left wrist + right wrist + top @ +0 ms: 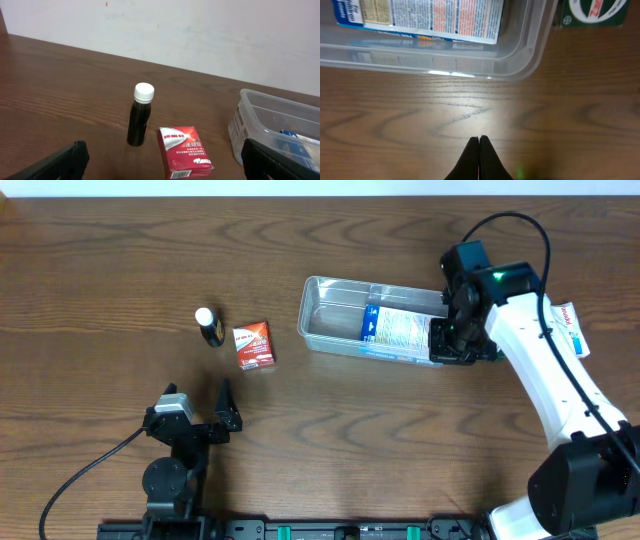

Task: Pack container
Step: 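Raise the right gripper and withdraw it right of the container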

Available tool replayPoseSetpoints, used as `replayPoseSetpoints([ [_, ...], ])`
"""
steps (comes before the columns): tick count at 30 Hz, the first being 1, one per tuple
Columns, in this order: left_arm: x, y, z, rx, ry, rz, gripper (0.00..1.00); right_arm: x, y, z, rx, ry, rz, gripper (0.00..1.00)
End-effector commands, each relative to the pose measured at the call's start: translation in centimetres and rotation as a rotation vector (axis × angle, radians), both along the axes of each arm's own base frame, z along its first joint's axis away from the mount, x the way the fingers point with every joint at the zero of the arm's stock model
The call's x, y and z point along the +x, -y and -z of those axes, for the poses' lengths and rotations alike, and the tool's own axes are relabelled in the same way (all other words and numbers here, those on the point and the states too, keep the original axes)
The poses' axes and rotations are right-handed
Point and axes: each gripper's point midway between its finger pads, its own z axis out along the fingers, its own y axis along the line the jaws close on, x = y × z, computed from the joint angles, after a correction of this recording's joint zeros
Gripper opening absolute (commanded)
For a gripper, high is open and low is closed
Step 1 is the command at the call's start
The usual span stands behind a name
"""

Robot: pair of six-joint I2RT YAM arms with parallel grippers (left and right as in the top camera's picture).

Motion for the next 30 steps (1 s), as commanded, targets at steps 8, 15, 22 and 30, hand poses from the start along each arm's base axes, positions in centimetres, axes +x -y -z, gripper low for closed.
replayPoseSetpoints([
  [8,-0.1,0.0,1.7,0.011,-0.049,-0.001,0.98,-0.1,1.0,2.5,-0.011,-0.003,0.088,0.01],
  [15,-0.1,0.0,1.7,0.011,-0.049,-0.001,0.98,-0.2,2.1,2.8,-0.05,-0.006,0.117,0.01],
  [22,-0.1,0.0,1.7,0.011,-0.049,-0.001,0.98,-0.5,2.2,3.0,-0.057,-0.015,0.119,0.01],
  [30,-0.1,0.0,1.7,0.011,-0.049,-0.001,0.98,-0.3,2.6,3.2,-0.078,-0.006,0.119,0.01],
])
